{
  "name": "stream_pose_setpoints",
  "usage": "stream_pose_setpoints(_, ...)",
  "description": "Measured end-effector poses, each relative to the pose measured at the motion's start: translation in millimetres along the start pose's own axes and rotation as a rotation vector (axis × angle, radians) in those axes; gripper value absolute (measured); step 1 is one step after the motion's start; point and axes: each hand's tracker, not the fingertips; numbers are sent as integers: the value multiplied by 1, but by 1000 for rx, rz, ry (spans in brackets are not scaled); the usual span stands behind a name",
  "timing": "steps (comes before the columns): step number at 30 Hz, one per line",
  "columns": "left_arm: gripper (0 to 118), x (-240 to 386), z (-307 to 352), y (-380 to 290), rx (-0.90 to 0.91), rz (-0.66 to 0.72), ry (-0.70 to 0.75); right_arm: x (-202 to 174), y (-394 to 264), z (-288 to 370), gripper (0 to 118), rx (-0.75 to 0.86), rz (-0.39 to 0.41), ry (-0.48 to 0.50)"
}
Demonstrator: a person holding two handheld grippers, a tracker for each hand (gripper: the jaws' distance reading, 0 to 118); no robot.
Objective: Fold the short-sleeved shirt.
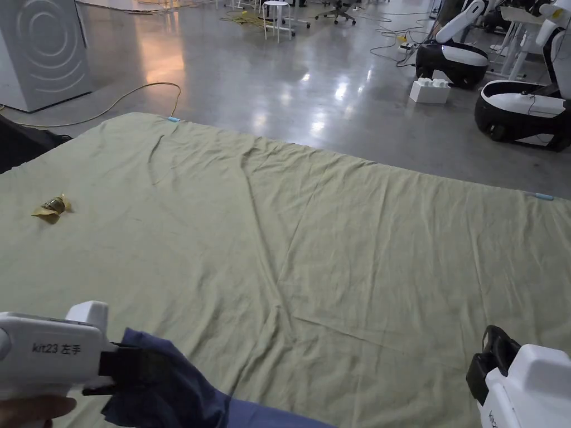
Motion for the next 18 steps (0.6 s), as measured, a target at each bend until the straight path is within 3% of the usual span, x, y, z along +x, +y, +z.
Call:
stream_pose_setpoints(6, 11, 50, -44, -20, -65, 16, -98, 6, -2, 1, 0, -1, -13, -4)
stream_pose_setpoints(18, 11, 84, -177, -71, -243, -23, 91, 29, -13, 11, 0, -23, -41, -54)
